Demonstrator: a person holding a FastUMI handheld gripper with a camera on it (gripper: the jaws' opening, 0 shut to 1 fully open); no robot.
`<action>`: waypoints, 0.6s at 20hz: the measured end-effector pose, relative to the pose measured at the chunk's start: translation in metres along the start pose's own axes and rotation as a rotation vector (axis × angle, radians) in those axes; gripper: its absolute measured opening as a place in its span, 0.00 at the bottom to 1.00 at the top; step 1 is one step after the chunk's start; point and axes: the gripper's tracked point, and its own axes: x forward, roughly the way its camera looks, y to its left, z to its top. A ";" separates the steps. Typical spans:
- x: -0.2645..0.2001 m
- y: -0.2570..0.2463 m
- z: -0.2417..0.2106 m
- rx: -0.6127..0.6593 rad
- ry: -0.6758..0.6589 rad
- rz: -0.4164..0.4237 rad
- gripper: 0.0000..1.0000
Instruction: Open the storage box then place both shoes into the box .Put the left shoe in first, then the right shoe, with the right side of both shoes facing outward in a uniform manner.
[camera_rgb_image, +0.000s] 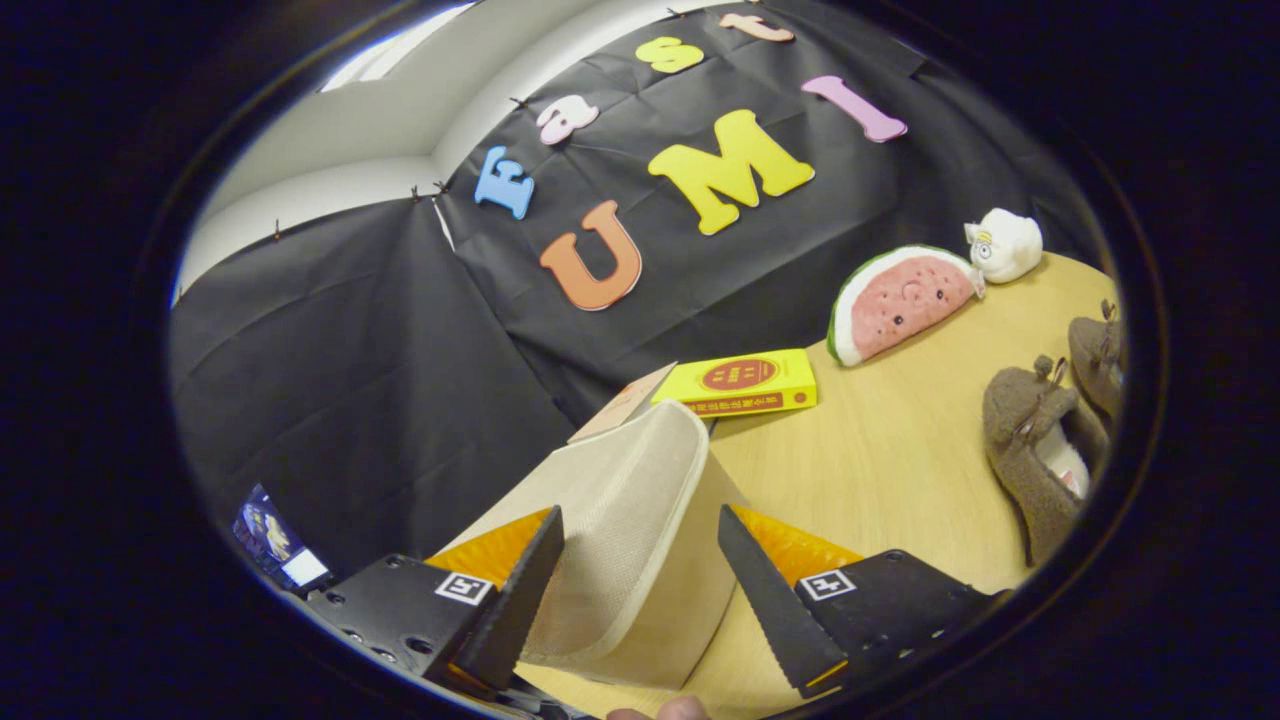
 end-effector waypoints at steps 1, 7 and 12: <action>0.002 0.001 -0.003 0.024 0.010 0.011 0.95; 0.020 0.010 -0.020 0.217 0.091 0.071 0.95; 0.023 0.016 -0.027 0.379 0.158 0.120 0.95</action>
